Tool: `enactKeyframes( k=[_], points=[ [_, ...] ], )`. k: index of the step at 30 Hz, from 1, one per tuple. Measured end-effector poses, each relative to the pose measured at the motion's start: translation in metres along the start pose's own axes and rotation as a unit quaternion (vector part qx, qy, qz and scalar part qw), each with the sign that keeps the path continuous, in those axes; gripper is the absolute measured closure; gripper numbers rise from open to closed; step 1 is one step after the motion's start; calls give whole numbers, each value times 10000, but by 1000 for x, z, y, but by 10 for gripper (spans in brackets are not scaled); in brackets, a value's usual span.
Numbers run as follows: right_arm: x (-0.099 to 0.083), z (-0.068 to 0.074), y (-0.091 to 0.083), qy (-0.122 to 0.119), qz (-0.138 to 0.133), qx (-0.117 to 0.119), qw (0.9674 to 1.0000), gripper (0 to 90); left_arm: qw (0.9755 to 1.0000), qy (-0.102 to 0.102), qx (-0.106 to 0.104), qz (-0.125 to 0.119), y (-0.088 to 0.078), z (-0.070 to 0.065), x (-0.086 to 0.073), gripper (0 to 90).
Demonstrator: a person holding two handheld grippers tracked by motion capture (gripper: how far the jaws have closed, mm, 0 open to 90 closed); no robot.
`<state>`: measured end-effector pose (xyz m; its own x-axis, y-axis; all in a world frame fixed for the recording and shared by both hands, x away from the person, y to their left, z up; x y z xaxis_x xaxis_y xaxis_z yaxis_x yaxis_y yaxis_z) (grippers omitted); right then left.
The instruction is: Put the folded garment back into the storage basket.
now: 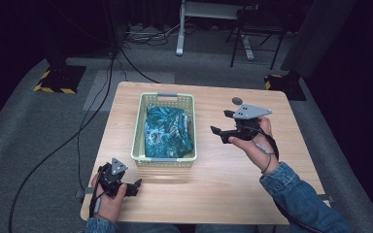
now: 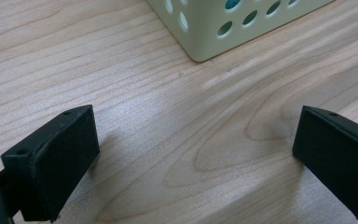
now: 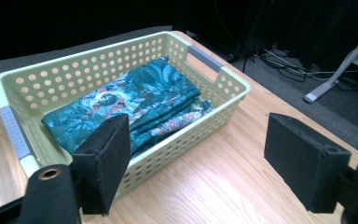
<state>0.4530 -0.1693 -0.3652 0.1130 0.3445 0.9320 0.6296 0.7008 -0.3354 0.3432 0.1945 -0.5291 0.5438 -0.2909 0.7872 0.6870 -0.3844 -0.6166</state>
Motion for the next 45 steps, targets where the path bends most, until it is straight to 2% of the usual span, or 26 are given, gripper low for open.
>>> enactKeyframes(
  k=[14,28,45],
  points=[
    [-8,-10,-25,93,-18,-142,9999,228,10000,-1,0,0,0,0,0,1],
    [-19,-24,-53,126,23,-367,9992,228,10000,-1,0,1,0,0,0,1],
    [-35,-40,-84,275,80,-679,9973,227,10000,-1,-1,2,0,0,0,1]
  ],
)
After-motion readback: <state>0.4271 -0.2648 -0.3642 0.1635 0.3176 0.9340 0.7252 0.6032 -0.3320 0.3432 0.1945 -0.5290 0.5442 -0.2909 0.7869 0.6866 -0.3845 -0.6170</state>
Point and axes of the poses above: each handheld gripper's, and its own axes: y roughly forward along the jaws, x roughly out of its top, z roughly to its left, the point moved 4 cm from there along y, roughly forward along the jaws, and after that the axes turned 9 degrees about -z, right-handed, at the moved point
